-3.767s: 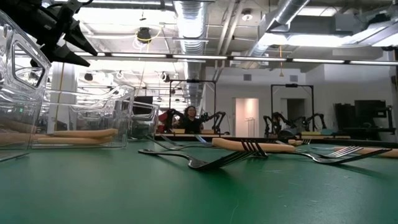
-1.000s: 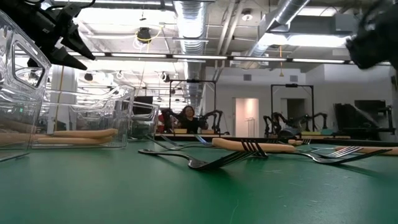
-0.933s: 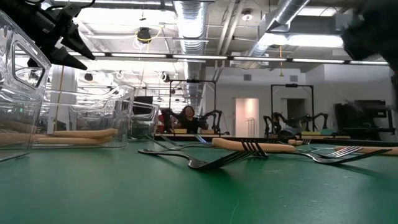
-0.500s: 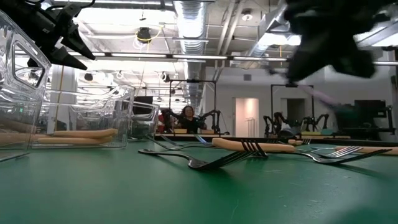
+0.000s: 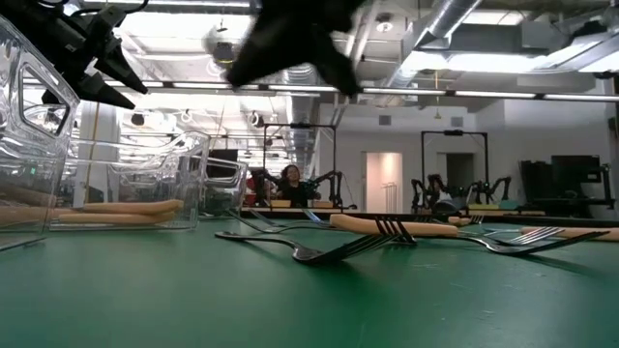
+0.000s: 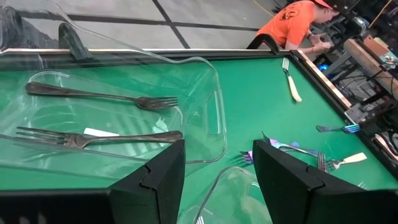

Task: Sort silverware by color (type)
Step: Put the blue fork into the bottom transparent bin

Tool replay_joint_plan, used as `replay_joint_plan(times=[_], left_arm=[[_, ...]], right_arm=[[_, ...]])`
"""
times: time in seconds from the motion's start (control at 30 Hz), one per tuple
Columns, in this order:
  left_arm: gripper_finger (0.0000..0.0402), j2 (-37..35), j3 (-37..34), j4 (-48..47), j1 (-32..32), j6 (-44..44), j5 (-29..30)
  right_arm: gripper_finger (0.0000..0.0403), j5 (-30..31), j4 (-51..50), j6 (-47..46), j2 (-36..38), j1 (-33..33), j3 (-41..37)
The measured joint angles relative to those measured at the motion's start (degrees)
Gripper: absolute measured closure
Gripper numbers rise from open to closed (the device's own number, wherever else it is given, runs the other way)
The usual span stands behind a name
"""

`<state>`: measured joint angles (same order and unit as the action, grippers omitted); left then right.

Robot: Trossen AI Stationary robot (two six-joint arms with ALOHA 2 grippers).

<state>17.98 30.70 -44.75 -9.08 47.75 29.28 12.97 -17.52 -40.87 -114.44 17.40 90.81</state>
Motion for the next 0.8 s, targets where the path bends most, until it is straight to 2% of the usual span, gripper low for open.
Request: replay_joint_plan(times=[0.27,0.6,0.8], left_arm=[[0.023,0.0,0.0,-1.49,-0.02,0.03,-0.09],[0.023,-0.02,0.0,-2.25,-0.02,0.13,-0.48],[0.023,-0.02,0.0,-2.69,-0.02,0.11,-0.7]], right_arm=[[0.0399,-4.37,0.0,12.97,-9.01,-5.02,20.04],[0.0399,-12.48,0.32,26.18,-23.99,-5.28,43.64],[0.0399,-18.07,9.74,27.96,-28.69,-5.46,42.95]])
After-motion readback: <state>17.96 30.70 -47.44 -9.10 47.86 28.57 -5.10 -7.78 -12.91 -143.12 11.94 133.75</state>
